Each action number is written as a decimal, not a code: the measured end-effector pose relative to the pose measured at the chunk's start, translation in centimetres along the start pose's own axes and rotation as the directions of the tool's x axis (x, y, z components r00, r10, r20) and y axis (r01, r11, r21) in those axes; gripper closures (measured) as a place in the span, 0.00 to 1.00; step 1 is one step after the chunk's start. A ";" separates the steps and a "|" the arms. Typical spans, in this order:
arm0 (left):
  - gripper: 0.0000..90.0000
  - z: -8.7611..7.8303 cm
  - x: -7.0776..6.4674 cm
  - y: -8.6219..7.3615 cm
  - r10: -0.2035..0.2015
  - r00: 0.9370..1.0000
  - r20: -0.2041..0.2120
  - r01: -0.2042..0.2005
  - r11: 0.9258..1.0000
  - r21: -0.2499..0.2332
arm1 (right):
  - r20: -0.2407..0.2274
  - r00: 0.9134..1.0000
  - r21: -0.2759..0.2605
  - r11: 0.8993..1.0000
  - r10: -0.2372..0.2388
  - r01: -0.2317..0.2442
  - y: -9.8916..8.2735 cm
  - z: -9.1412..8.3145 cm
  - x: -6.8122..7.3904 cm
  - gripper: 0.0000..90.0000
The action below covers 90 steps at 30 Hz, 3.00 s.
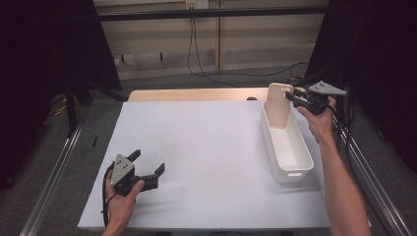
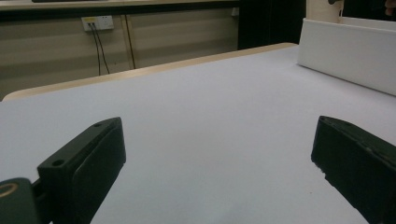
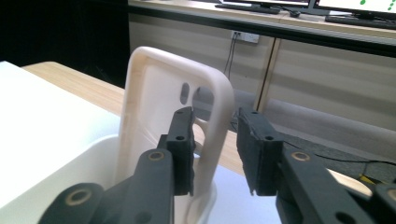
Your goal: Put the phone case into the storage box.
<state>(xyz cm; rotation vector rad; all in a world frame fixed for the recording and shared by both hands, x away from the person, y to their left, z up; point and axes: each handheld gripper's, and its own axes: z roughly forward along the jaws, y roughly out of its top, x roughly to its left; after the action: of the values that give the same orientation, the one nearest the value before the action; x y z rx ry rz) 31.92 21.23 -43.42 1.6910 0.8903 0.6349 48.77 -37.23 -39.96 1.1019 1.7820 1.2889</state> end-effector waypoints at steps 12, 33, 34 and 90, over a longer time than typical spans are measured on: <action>0.03 -0.1 0.1 0.0 -0.001 1.000 -0.002 0.001 1.000 -0.006 | 0.023 0.999 0.012 1.000 0.022 -0.022 0.6 -1.0 0.4 0.79; 0.03 0.0 0.1 0.0 0.000 1.000 -0.001 0.000 1.000 -0.003 | 0.032 0.999 -0.026 0.999 0.022 -0.021 0.1 0.6 0.3 0.89; 0.03 0.0 0.1 0.0 0.000 1.000 -0.002 0.000 1.000 -0.002 | 0.034 0.999 -0.027 0.999 0.018 -0.017 0.1 0.6 0.3 0.89; 0.03 -0.9 1.0 -0.2 -0.028 0.999 -0.015 0.027 0.999 -0.040 | 0.039 0.992 -0.048 0.992 0.123 -0.121 1.0 -0.5 1.4 0.04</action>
<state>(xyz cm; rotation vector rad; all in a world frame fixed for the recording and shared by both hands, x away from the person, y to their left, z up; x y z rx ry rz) 31.76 22.51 -43.36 1.6375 0.9053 0.6444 48.05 -36.01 -38.90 1.2197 1.6686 1.3609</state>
